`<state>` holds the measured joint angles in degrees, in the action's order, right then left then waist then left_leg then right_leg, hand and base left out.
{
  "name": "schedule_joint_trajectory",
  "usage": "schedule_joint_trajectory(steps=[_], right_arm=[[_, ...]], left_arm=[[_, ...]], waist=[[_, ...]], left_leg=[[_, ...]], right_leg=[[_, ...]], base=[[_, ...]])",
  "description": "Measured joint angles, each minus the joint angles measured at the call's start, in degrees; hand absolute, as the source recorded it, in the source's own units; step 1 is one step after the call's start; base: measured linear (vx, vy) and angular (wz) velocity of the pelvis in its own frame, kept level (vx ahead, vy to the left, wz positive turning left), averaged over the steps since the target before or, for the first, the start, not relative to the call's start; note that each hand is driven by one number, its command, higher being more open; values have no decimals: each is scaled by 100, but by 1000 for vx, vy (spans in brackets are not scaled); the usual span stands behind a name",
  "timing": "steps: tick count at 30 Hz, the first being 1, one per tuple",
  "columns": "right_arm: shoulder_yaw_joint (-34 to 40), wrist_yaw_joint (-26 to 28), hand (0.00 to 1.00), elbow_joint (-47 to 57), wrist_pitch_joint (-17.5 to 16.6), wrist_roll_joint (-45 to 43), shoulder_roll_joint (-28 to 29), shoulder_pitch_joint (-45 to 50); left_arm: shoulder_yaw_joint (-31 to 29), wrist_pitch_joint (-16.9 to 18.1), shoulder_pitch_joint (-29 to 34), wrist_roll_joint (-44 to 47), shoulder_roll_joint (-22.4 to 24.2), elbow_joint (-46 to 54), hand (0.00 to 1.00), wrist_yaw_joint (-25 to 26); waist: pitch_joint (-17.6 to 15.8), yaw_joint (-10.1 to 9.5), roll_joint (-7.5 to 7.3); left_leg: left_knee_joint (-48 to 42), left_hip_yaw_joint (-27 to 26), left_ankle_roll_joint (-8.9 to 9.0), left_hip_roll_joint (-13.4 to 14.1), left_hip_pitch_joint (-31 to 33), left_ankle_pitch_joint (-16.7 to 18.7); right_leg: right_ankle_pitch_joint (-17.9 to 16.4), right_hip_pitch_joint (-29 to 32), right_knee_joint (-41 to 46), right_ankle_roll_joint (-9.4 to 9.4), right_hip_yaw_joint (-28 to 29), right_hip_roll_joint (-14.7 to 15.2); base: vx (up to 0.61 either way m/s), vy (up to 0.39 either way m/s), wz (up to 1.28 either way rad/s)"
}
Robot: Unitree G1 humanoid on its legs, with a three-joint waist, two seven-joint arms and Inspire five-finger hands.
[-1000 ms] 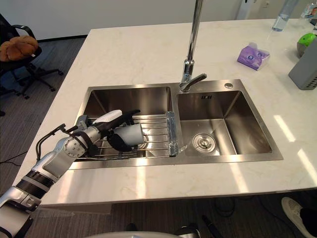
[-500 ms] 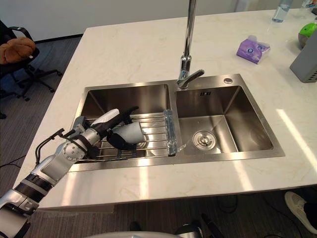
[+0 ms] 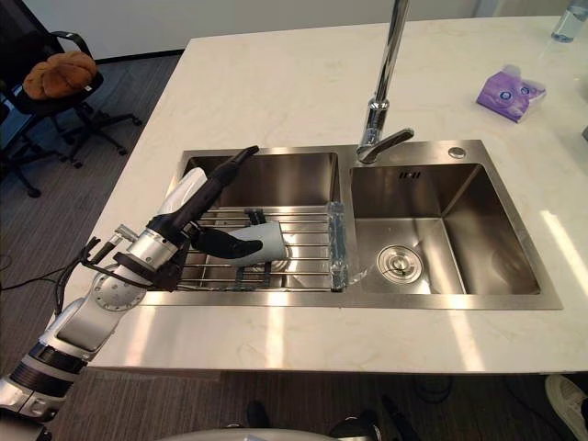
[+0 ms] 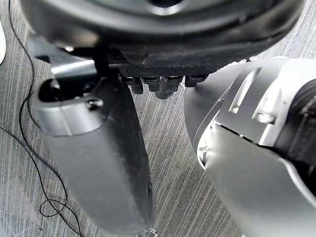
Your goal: Walk over to the sink, pick up the cup, carry it to the dishwasher, place the cup inside the dishwasher, then close the dishwasher door
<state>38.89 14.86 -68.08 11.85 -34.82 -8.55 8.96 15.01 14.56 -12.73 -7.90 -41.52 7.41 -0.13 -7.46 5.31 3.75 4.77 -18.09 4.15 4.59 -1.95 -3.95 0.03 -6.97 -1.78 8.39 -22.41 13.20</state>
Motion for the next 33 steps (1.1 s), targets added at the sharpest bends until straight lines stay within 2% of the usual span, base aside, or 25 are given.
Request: schedule_joint_trajectory(steps=[11,17,22,33], right_arm=[[135,-3,100,-90,-2,-58,-1,-11],[131,-12,100,-100,-1,-158,-1,2],[81,-39,100,-44,14,-157,-29,43],[-154,-81,100,108,37,-160,-66,69]], left_arm=[[6,-6,245,29,9,1,100,-548],[44,-239,305,128,9,0,100,-843],[485,-418,331,126,-16,-85,100,-1032],[527,-555,405,93,-10,-164,100,-882]], waist=[[17,-20,4],[48,-5,3],[149,-5,26],[185,15,39]], left_leg=[[-91,20,-20,-17,61,17],[-126,3,-26,-11,93,21],[-133,2,-32,-13,96,14],[-119,-6,-38,-18,91,7]], right_leg=[[-36,43,56,52,19,37],[-36,84,77,52,51,43],[-34,83,69,48,47,42],[-24,73,31,35,38,40]], base=[[0,0,0],[0,0,0],[0,0,0],[0,0,0]])
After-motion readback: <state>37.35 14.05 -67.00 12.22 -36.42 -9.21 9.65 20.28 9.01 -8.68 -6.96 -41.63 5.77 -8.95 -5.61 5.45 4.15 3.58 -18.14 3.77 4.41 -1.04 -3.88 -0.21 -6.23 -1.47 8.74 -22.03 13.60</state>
